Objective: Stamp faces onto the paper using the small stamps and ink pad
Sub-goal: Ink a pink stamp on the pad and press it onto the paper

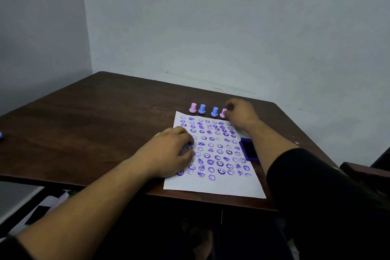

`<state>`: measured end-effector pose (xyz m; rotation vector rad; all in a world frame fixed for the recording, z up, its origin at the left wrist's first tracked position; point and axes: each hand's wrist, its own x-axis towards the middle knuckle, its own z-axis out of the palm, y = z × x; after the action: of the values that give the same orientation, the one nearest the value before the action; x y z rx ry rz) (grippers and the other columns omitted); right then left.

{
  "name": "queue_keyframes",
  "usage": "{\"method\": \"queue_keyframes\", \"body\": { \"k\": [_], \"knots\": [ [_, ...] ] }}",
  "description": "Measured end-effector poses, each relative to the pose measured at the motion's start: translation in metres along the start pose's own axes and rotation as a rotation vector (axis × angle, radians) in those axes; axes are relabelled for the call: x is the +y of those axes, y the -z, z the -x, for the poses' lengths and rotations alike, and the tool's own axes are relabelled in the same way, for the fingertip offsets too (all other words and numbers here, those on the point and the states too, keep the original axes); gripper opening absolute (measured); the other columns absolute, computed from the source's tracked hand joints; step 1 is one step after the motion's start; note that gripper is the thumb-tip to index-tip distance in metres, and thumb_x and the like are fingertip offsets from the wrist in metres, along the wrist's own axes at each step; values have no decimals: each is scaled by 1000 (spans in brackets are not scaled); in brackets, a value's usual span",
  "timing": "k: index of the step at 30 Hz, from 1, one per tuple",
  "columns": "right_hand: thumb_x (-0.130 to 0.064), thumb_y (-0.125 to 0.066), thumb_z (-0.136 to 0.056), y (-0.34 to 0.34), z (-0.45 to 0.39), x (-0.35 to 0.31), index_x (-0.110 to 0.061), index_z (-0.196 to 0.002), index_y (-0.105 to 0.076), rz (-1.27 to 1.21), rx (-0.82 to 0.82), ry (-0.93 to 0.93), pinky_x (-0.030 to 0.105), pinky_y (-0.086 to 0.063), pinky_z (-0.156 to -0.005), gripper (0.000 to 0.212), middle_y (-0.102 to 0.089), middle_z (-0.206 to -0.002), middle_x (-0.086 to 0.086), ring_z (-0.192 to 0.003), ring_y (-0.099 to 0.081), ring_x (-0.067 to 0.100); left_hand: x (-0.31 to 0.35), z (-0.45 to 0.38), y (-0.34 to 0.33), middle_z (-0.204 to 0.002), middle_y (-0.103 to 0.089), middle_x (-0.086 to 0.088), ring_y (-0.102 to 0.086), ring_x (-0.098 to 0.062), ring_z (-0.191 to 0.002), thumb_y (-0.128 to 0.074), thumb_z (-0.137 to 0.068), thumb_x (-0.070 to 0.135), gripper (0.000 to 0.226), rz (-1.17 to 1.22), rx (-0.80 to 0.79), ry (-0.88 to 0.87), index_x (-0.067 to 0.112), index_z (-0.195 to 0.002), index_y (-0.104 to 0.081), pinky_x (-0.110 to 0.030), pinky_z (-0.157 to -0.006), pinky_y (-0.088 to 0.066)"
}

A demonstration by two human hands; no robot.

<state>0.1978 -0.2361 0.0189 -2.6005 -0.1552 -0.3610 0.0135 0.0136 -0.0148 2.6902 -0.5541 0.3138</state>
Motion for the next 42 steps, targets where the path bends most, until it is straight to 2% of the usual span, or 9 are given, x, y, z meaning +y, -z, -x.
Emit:
{"method": "queue_keyframes", "body": {
  "k": [5,13,17,21,24,29,33,39,42],
  "knots": [
    [-23,-70,-98,-8,-4,-2,-25,-109,-75,38,6,20,38,-60,-90,12,-76,-94,-8,-99,-74,18,2,1,0,-134,-54,11,-49,-9,-119,-48,-98,49,42,-14,-10,-2,30,-135,-58,-35,-102,-44],
    [-24,-67,-100,-10,-5,2,-24,-115,-73,-1,39,35,35,-59,-83,16,-78,-96,-8,-92,-74,14,0,0,-1,-134,-53,12,-48,-8,-120,-49,-98,51,43,-6,-5,-1,31,-134,-57,-34,-102,-44],
    [-24,-67,-98,-1,0,2,-30,-95,-64,-35,73,53,29,-53,-68,7,-72,-79,-20,-85,-72,9,0,-1,-2,-134,-53,11,-48,-10,-122,-51,-97,51,42,-5,11,5,30,-133,-59,-36,-105,-43],
    [-23,-69,-96,16,11,4,-29,-87,-63,-104,112,61,32,-58,-72,11,-80,-82,-14,-84,-73,6,0,-1,-3,-134,-53,11,-48,-9,-122,-51,-98,49,42,4,13,-1,29,-134,-59,-36,-105,-43],
    [-23,-73,-91,32,28,8,-28,-88,-67,-179,159,68,26,-52,-72,8,-81,-85,-13,-87,-73,3,0,-1,-2,-134,-54,11,-50,-10,-122,-53,-98,49,41,4,14,-4,29,-133,-60,-35,-104,-43],
    [-19,-74,-88,59,72,18,-27,-86,-70,-294,250,61,1,-44,-65,9,-82,-81,-17,-81,-71,-13,-1,-1,-2,-133,-53,13,-50,-8,-122,-52,-98,50,41,8,19,-1,31,-133,-60,-34,-104,-43],
    [-12,-78,-88,65,109,29,-23,-85,-71,-394,268,18,15,-55,-77,14,-83,-85,-9,-84,-77,0,0,-1,-1,-133,-53,16,-49,-5,-121,-52,-98,51,40,22,12,5,33,-133,-60,-31,-104,-43],
    [-20,-83,-88,52,145,45,-29,-84,-71,-280,313,-20,-1,-43,-65,15,-75,-83,-17,-83,-64,-20,1,1,0,-128,-54,19,-51,-2,-118,-55,-97,50,37,50,25,6,33,-129,-62,-28,-100,-44],
    [-27,-82,-90,47,154,50,-31,-88,-70,-250,314,-27,7,-47,-67,13,-74,-83,-16,-81,-68,-7,2,1,1,-126,-55,20,-52,-3,-118,-57,-96,50,36,66,19,9,33,-127,-63,-31,-101,-45]
  ]
}}
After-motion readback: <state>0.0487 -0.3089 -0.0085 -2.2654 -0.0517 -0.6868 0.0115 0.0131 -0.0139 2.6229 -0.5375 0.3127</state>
